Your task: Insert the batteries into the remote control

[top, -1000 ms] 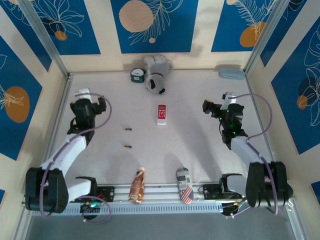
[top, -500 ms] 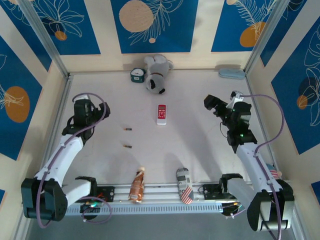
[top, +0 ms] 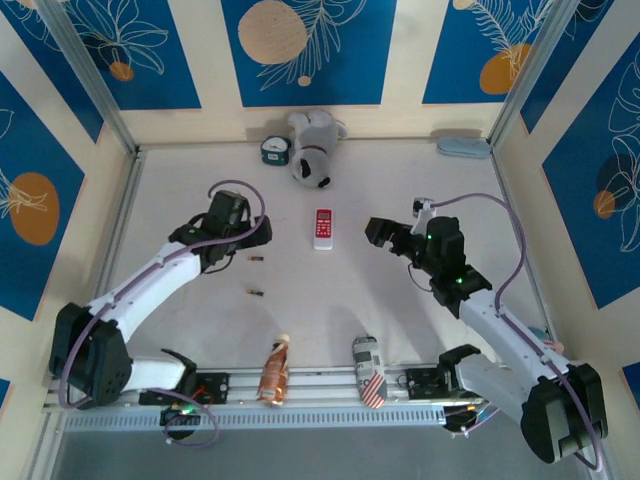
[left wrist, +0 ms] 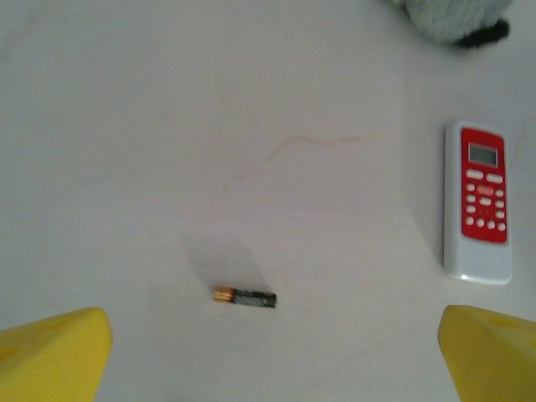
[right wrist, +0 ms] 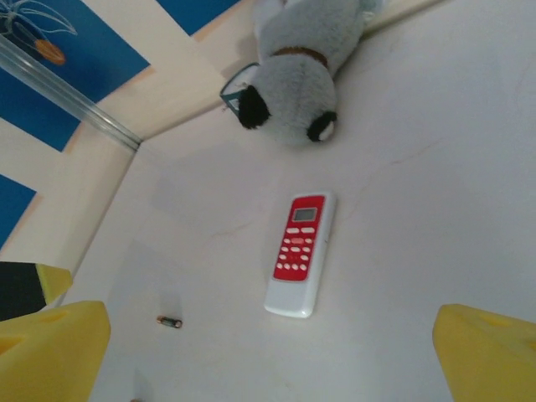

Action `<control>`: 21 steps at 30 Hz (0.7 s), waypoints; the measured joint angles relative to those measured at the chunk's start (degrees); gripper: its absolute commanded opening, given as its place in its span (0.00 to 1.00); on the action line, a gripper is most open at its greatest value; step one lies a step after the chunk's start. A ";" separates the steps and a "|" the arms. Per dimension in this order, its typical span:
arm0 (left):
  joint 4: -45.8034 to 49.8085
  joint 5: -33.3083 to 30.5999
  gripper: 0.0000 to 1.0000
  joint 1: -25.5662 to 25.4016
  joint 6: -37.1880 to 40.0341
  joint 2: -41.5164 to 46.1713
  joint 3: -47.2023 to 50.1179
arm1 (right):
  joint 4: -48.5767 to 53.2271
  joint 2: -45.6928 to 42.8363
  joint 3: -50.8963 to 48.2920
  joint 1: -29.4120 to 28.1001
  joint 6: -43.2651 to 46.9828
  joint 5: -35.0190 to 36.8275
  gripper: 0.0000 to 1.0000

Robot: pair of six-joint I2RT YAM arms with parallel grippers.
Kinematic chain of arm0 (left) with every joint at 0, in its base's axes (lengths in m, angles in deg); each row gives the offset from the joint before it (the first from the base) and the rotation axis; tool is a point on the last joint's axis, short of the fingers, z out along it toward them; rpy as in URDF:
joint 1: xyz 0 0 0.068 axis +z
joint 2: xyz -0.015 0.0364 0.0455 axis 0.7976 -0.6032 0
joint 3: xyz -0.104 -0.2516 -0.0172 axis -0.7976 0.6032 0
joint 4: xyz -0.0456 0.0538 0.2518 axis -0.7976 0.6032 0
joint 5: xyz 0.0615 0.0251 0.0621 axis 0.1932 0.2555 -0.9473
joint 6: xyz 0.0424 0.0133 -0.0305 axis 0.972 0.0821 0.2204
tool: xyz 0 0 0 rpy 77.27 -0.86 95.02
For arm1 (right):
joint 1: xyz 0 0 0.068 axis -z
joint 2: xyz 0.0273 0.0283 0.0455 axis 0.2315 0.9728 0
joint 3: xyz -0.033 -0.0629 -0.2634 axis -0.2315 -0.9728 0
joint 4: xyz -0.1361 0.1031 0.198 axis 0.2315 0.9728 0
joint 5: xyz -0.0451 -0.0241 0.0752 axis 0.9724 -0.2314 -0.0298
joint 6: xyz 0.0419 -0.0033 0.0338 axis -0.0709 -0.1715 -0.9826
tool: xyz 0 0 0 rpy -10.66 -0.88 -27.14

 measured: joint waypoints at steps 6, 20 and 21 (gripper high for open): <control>2.75 -1.27 1.00 -6.19 -1.60 -10.51 -7.58 | 0.33 -4.61 -0.72 -0.11 -0.02 3.80 0.99; 18.99 -3.82 0.88 -14.10 -0.76 -41.92 -43.30 | 1.51 -7.58 -1.46 -0.11 -0.04 7.30 0.99; 20.24 -3.87 0.87 -14.40 -0.46 -43.69 -45.33 | 1.60 -7.63 -1.46 -0.11 -0.07 7.37 0.99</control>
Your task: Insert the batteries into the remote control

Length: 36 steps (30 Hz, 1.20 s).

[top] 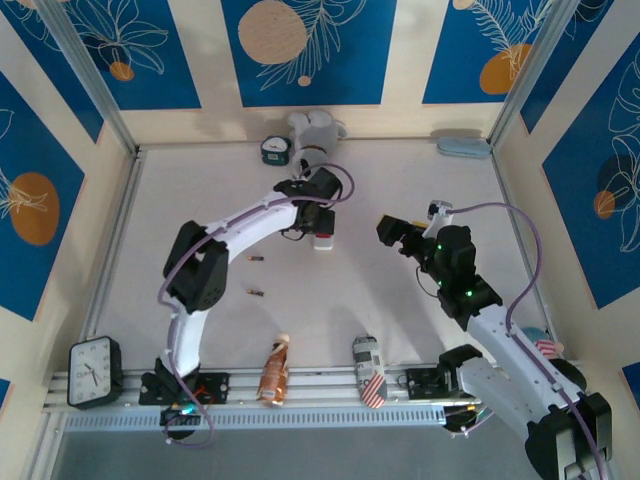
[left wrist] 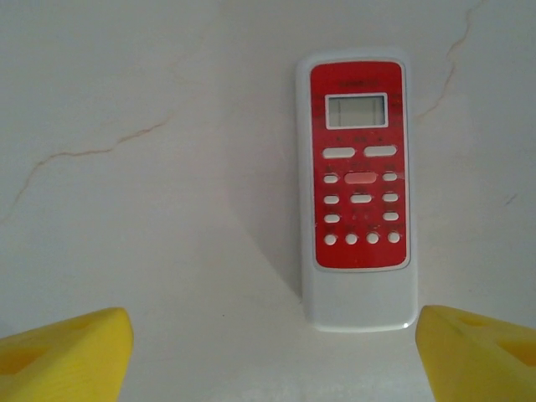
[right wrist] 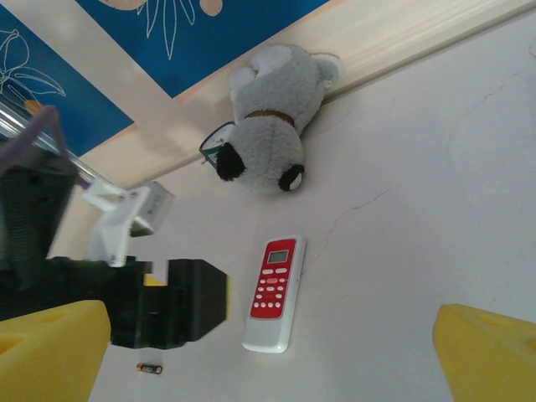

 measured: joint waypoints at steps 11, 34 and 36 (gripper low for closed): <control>7.30 0.04 0.78 -1.22 2.47 -12.79 -15.63 | 1.22 -0.02 0.00 0.07 -0.24 1.01 0.99; 14.25 2.47 0.71 -0.35 0.68 -24.50 -28.65 | 3.10 1.64 0.00 0.46 -1.11 1.40 0.99; 14.29 2.84 0.67 -0.26 0.66 -24.65 -28.81 | 3.19 1.64 0.00 0.50 -1.27 1.40 0.99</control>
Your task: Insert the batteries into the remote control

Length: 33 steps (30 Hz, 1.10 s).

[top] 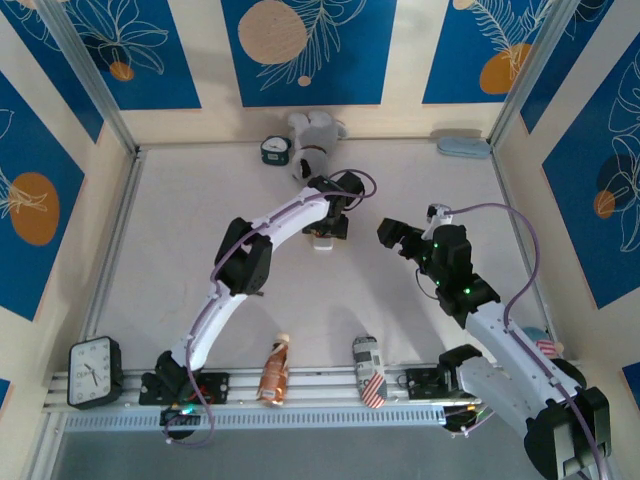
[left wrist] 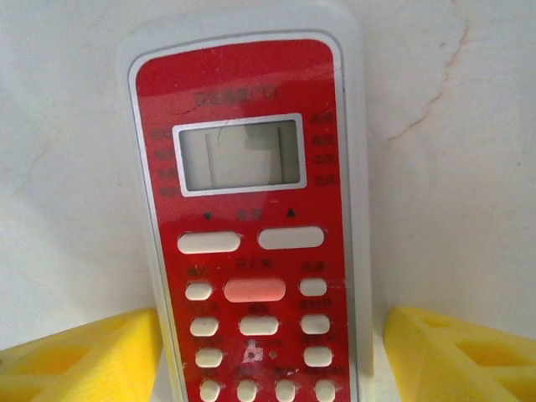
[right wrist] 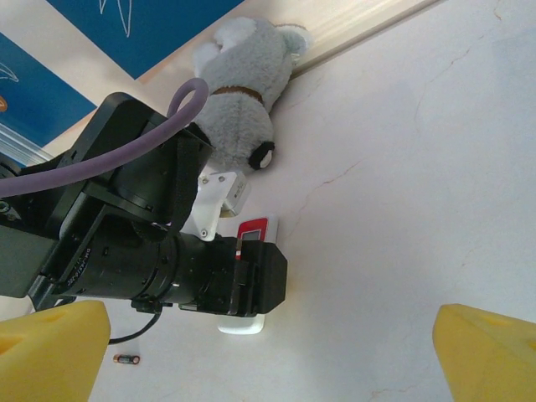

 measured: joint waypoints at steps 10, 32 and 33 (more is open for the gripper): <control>-0.15 1.33 0.44 0.09 -0.90 -0.02 -0.48 | 0.96 -0.48 0.00 0.63 -1.11 0.44 0.99; -50.12 15.47 0.43 0.76 -7.61 59.25 64.00 | -1.36 1.53 1.55 -1.01 -1.38 -19.82 0.99; -53.81 16.87 0.43 0.90 -8.26 61.72 67.12 | -1.97 1.31 1.57 -1.55 -2.03 -22.93 0.99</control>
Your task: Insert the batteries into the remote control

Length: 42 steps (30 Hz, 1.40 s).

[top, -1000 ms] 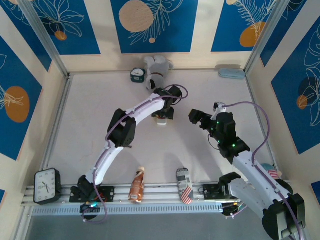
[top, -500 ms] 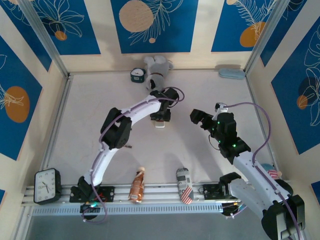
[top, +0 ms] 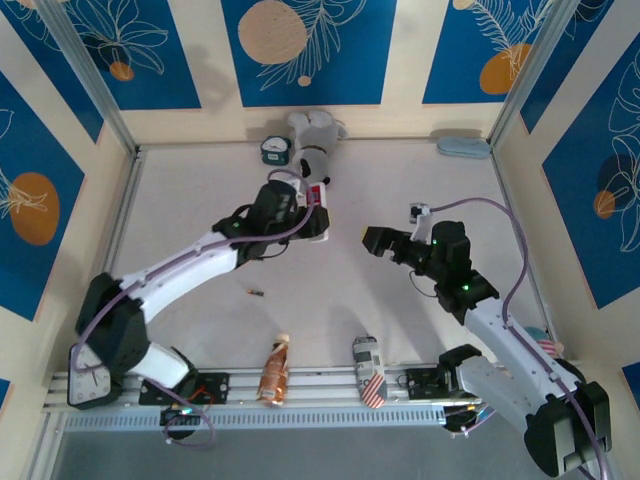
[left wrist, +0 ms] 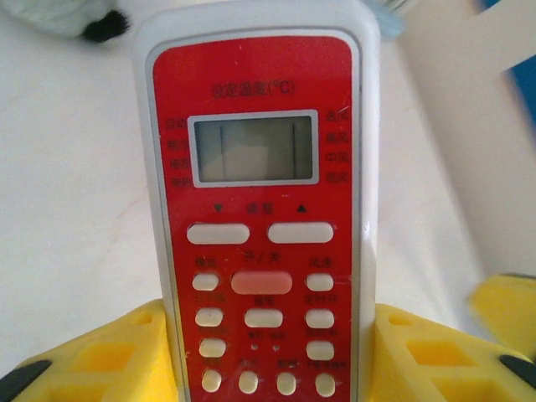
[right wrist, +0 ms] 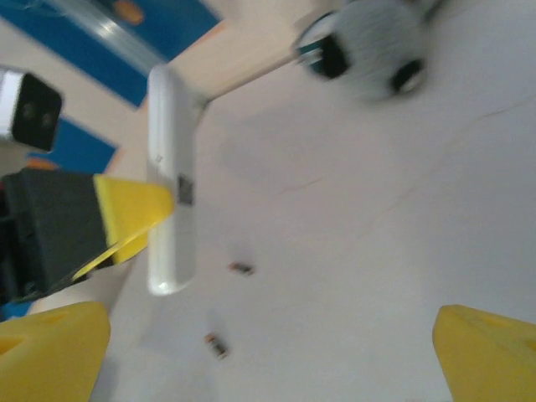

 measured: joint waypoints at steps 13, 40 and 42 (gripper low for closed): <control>-28.76 16.02 0.42 1.75 -11.26 6.93 10.84 | -11.54 2.19 4.61 -6.54 -8.85 -20.00 1.00; -37.83 18.56 0.45 1.84 -18.36 12.92 15.17 | -36.39 21.07 9.49 -7.23 -27.61 -29.68 0.76; -37.92 18.53 0.45 1.84 -18.64 12.92 15.19 | -38.42 22.38 9.49 -7.26 -29.03 -29.97 0.72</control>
